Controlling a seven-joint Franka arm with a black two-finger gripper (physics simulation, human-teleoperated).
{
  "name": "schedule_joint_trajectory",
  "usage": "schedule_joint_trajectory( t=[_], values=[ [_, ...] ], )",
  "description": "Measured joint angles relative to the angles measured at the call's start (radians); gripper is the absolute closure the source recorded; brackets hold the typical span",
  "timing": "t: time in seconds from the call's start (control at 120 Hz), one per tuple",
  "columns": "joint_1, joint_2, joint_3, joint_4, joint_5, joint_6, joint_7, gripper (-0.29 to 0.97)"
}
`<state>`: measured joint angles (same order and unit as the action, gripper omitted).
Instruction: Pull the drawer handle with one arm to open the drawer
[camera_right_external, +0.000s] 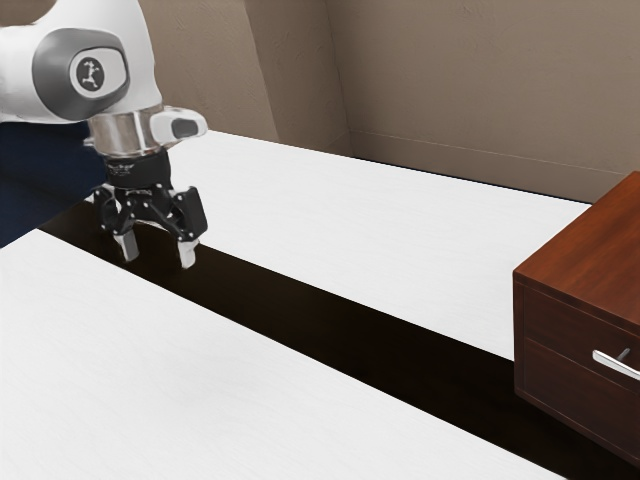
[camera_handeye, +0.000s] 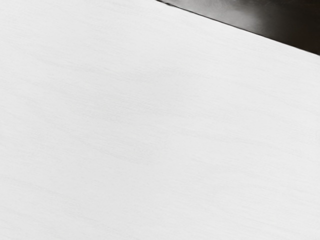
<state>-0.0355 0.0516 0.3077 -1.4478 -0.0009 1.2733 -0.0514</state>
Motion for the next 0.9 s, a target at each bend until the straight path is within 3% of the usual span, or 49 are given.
schedule_joint_trajectory(
  t=[0.267,0.383,0.517,0.808,0.858,0.9],
  values=[
    [-0.100,0.001,0.003,-0.001,-0.001,0.125,-0.017,0.00],
    [-0.075,-0.005,0.002,0.047,-0.023,0.109,-0.068,0.00],
    [-0.023,-0.037,-0.019,0.150,-0.043,0.034,-0.259,0.00],
    [0.312,-0.025,-0.312,0.210,-0.064,-0.008,-0.729,0.00],
    [0.325,-0.012,-0.351,0.207,-0.065,0.005,-0.795,0.00],
    [0.283,0.000,-0.370,0.204,-0.066,0.018,-0.846,0.00]
  ],
)
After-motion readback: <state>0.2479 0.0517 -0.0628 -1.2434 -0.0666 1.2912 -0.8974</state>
